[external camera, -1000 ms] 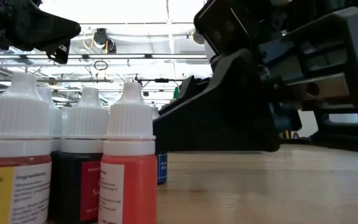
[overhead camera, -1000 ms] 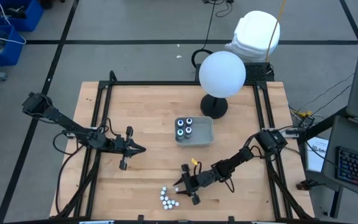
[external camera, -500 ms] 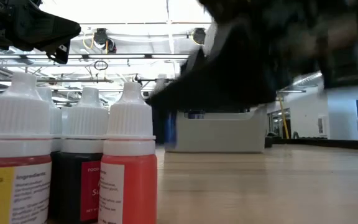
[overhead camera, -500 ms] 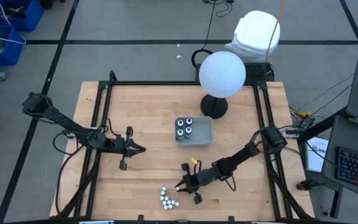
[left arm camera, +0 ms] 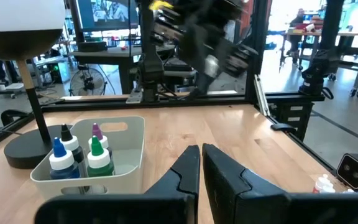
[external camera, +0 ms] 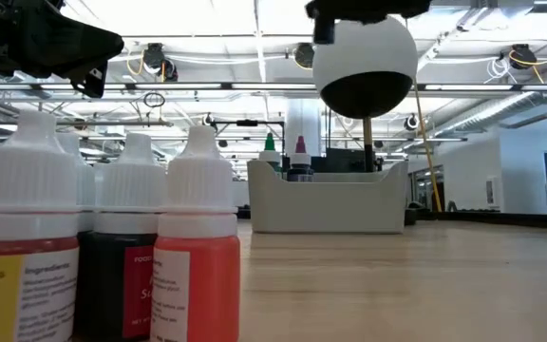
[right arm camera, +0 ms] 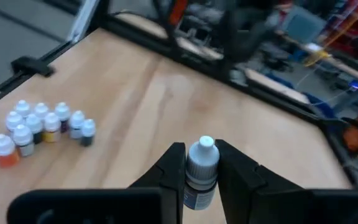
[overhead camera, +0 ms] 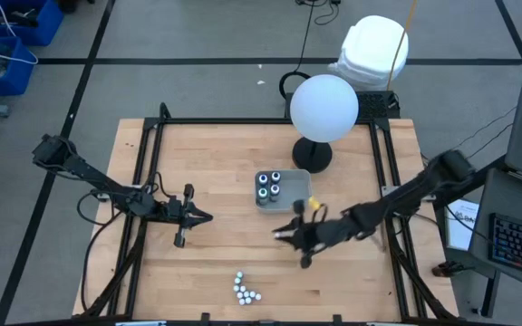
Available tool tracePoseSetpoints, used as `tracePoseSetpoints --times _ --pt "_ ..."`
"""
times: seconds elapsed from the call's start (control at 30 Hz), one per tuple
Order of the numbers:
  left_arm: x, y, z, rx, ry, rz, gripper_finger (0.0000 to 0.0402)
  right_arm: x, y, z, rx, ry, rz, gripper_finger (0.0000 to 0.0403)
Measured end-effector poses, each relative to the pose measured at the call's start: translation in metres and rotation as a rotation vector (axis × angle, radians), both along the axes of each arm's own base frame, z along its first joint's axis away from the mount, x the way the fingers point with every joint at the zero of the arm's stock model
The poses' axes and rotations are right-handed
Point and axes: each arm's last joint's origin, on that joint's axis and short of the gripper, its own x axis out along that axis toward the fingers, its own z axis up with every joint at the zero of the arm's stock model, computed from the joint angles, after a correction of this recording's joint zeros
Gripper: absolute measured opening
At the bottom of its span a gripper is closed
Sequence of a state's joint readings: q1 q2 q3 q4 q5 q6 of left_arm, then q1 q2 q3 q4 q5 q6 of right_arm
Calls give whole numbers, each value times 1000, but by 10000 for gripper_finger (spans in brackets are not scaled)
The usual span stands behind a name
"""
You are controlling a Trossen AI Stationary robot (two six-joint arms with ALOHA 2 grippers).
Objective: Pick & Place food coloring
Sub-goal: Put the blue food coloring bottle into the gray bin
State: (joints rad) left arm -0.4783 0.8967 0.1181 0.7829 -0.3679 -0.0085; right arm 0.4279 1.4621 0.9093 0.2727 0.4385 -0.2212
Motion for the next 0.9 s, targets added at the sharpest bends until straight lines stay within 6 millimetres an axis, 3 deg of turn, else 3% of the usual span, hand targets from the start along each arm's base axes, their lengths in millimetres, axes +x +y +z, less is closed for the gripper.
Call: tracePoseSetpoints --times 0.07,0.17,0.4,0.53,0.9 --pt "0 0 0 4 0 0 26 -11 -22 0 13 -22 -115 54" --pt "0 0 0 7 0 0 26 -24 -56 -15 39 -36 -273 54" --pt "0 0 0 29 -6 1 26 -36 -112 -50 206 -85 -375 54" --pt "0 0 1 44 -10 1 26 -31 -121 -66 256 -72 -355 54" --pt "0 0 1 53 -10 3 26 -12 -121 -115 288 -19 -373 54"
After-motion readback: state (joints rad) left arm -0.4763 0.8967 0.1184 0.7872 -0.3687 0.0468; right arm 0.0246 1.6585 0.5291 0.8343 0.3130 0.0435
